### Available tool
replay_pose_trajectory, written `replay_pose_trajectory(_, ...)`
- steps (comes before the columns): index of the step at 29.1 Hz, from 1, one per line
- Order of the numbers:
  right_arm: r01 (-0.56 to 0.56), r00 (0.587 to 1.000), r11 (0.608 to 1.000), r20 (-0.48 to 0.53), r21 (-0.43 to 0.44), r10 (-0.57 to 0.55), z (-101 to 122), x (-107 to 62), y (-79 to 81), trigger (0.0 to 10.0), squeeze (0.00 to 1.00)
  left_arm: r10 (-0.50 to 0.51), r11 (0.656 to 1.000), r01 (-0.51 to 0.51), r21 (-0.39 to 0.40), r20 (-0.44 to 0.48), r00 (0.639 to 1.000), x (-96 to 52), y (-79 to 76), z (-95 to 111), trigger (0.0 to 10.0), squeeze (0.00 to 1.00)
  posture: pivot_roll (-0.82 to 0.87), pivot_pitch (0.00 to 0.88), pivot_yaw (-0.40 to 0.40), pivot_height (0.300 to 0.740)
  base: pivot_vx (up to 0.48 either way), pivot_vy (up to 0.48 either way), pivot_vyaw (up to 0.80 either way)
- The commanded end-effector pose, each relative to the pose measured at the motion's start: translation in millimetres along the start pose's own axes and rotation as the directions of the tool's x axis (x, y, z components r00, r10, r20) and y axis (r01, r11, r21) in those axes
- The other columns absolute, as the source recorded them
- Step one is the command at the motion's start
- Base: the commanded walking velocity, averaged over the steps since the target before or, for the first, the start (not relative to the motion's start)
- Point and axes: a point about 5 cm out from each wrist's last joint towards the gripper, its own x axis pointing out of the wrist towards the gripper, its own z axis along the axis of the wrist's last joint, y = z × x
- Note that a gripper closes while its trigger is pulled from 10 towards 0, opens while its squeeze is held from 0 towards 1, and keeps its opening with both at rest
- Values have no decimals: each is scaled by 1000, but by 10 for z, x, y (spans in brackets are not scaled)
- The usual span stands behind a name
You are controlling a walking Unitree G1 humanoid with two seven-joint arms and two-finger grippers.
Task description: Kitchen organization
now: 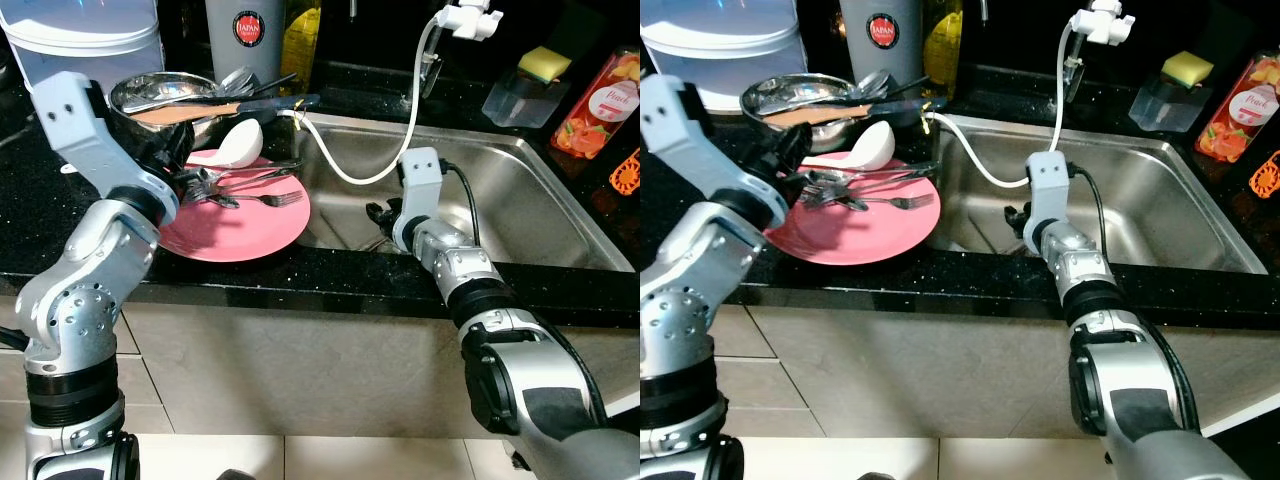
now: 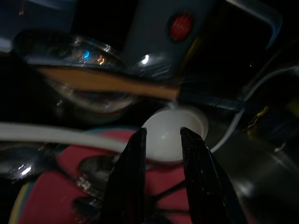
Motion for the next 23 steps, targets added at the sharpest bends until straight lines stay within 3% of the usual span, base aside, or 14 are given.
replay_pose_trajectory(1, 27, 997, 992, 75, 121, -36, 156, -20, -75, 10000, 0, 59, 990, -47, 135, -88, 994, 36, 31, -92, 10000, 0, 347, 0, -119, 740, 0, 0, 0)
replay_pose_trajectory(2, 27, 997, 992, 75, 121, -36, 156, -20, -75, 10000, 0, 59, 990, -47, 135, -88, 994, 36, 31, -92, 10000, 0, 347, 0, -119, 740, 0, 0, 0)
replay_pose_trajectory(3, 33, 995, 993, 93, 118, -45, 183, -32, -93, 10000, 0, 115, 975, -96, 199, -90, 989, 54, 70, -56, 10000, 0, 343, 0, -113, 740, 0, 0, 0)
replay_pose_trajectory(4, 39, 993, 995, 106, 94, -49, 196, -47, -106, 10000, 0, 197, 934, -166, 316, -69, 978, 79, 119, 35, 10000, 0, 339, 0, -105, 740, 0, 0, 0)
replay_pose_trajectory(7, 39, 993, 995, 106, 88, -49, 193, -50, -107, 10000, 0, 224, 910, -189, 368, -56, 973, 87, 133, 75, 10000, 0, 339, 0, -105, 740, 0, 0, 0)
replay_pose_trajectory(8, 44, 993, 995, 107, 87, -53, 177, -58, -117, 10000, 0, 256, 888, -236, 395, 1, 967, 122, 130, 162, 10000, 0, 337, 0, -102, 740, 0, 0, 0)
replay_pose_trajectory(9, 44, 993, 995, 107, 87, -53, 177, -58, -117, 10000, 0, 256, 888, -236, 395, 1, 967, 122, 130, 162, 10000, 0, 337, 0, -102, 740, 0, 0, 0)
replay_pose_trajectory(11, 44, 992, 994, 115, 96, -55, 175, -63, -119, 10000, 0, 172, 929, -186, 319, 69, 983, 153, 30, 272, 10000, 0, 333, 2, -99, 740, 0, 0, 0)
replay_pose_trajectory(12, 41, 991, 994, 124, 102, -54, 186, -63, -108, 10000, 0, 90, 939, -107, 327, 67, 994, 171, -74, 321, 10000, 0, 333, 2, -97, 740, 0, 0, 0)
replay_pose_trajectory(15, 38, 990, 994, 129, 102, -51, 195, -61, -96, 10000, 0, 46, 935, -57, 349, 39, 998, 186, -120, 325, 10000, 0, 333, 1, -96, 740, 0, 0, 0)
replay_pose_trajectory(18, 37, 989, 994, 135, 104, -51, 204, -61, -79, 10000, 0, 27, 925, -11, 379, -39, 999, 249, -107, 258, 10000, 0, 336, 1, -96, 740, 0, 0, 0)
replay_pose_trajectory(20, 35, 990, 994, 134, 104, -48, 197, -52, -54, 10000, 0, -56, 969, 83, 234, -120, 991, 341, -207, 154, 10000, 0, 336, 0, -101, 740, 0, 0, 0)
replay_pose_trajectory(22, 33, 990, 994, 133, 104, -47, 195, -50, -46, 10000, 0, -81, 970, 112, 214, -148, 986, 366, -247, 115, 10000, 0, 336, 0, -101, 740, 0, 0, 0)
replay_pose_trajectory(23, 31, 990, 994, 133, 101, -44, 194, -47, -36, 10000, 0, -95, 969, 141, 203, -223, 970, 399, -264, 13, 10000, 0, 337, 0, -102, 740, 0, 0, 0)
